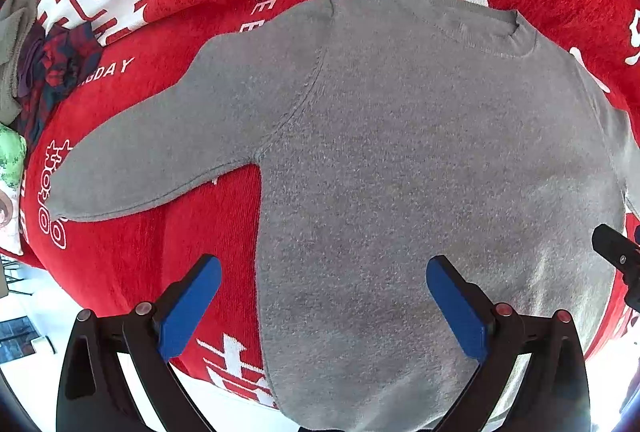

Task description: Fold small clothes

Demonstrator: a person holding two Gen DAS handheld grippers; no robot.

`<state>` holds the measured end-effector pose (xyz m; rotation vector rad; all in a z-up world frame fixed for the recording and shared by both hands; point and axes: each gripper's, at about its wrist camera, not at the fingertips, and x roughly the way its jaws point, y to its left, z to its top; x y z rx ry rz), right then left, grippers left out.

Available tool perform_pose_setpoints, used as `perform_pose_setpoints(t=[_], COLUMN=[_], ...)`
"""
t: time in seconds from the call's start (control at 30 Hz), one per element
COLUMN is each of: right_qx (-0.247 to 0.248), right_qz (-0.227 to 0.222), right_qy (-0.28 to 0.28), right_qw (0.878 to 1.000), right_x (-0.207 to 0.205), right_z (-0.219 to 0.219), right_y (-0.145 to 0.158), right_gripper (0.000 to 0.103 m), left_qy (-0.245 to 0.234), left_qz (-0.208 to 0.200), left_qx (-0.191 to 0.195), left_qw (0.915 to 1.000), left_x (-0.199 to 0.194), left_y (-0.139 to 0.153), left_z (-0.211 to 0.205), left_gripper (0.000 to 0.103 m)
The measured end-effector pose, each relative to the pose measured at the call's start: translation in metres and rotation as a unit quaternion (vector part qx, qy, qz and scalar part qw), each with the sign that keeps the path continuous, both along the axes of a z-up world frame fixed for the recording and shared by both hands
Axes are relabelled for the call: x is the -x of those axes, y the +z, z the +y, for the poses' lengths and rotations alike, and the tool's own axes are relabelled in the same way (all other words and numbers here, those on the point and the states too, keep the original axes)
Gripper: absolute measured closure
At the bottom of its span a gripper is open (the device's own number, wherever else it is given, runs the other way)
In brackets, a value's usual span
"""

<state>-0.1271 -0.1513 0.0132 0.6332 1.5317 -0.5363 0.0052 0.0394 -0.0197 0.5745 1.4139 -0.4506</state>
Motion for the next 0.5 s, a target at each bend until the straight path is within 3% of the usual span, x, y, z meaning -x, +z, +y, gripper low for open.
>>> perform_pose_setpoints(t=[0.5], right_qx=[-0.003], right_qz=[0.009], right_qy=[0.015], right_qw=[1.0], right_x=[-0.006], right_z=[0.01], right_y=[-0.002], right_gripper=[0.0], left_qy=[0.01], left_qz=[0.004], left_qx=[0.003], left_qw=[0.9999], left_x=[-0.007], left_y=[-0.005], left_z=[0.013], left_gripper=[0.0])
